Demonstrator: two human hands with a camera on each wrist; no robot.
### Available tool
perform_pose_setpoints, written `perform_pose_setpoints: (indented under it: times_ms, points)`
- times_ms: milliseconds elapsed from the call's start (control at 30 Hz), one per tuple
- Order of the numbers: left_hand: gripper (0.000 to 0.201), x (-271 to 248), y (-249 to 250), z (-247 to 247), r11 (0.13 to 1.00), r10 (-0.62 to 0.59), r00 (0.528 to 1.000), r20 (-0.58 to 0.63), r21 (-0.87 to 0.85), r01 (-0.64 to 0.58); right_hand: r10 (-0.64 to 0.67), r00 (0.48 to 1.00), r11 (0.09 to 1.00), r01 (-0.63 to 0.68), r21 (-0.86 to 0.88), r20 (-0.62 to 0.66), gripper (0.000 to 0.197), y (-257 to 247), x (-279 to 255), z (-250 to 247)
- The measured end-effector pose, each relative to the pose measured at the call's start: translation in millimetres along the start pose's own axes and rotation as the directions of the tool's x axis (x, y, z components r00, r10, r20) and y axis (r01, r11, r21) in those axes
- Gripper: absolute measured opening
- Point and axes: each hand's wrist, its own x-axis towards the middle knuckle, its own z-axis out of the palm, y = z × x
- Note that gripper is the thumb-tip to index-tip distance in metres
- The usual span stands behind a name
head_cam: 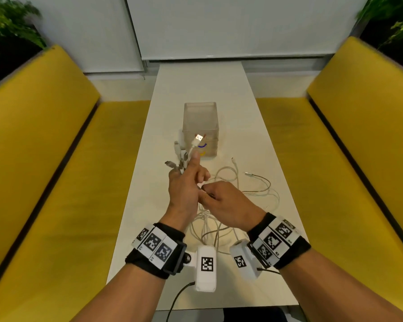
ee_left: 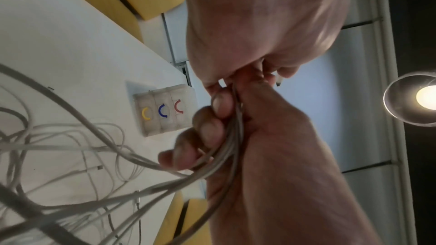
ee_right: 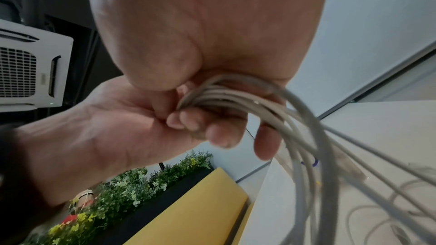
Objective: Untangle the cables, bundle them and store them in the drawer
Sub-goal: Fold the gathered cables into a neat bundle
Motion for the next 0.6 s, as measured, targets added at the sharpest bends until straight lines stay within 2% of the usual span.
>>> perform_pose_setpoints:
  times_ms: [67, 167, 200, 267, 333, 367, 467, 533, 600]
  points:
    - [0.05, -2, -4, -2, 1.0, -0.016, 0.999, 0.036, -0.007, 0.016, 0.004, 0.999, 0.997, -0.007, 0.074, 0.041, 0.051, -4, -5, -6]
    - [0.055, -5, -1, -2, 0.999, -0.005, 0.999, 0.051, -0.043, 0.007, -0.009, 1.0, 0.981, 0.008, 0.192, 0.005, 0.035, -7, -8, -27]
    - [0.054, -5, 2, -1, 0.999, 0.012, 0.999, 0.052, -0.046, -0.009, -0.001, 0.999, 0.964, 0.01, 0.264, -0.035, 0.031, -10, -8, -33]
    - [0.054, -3, 7, 2, 0.999, 0.042, 0.996, 0.076, -0.027, -0.04, 0.058, 0.978, 0.94, 0.014, 0.34, -0.2, 0.032, -16, -6, -39]
    - [0.05, -3, 10, 6, 0.999, 0.049, 0.994, 0.102, 0.006, -0.05, 0.104, 0.917, 0.928, 0.05, 0.37, -0.385, 0.023, -24, -4, -43]
    - [0.046, -4, 10, 9, 0.999, 0.041, 0.993, 0.108, 0.014, -0.043, 0.112, 0.9, 0.905, 0.082, 0.417, -0.42, 0.017, -29, -1, -46]
    - [0.042, -10, 8, 15, 0.998, -0.009, 0.988, 0.153, 0.06, 0.0, 0.174, 0.909, 0.792, 0.1, 0.603, -0.379, 0.029, -40, 8, -58]
    - [0.043, -13, 6, 17, 0.995, -0.055, 0.978, 0.201, 0.087, 0.038, 0.209, 0.893, 0.724, 0.132, 0.677, -0.398, 0.031, -44, 11, -64]
    - [0.042, -15, 7, 19, 0.992, -0.09, 0.97, 0.227, 0.103, 0.068, 0.155, 0.874, 0.759, 0.193, 0.622, -0.461, 0.025, -47, 13, -68]
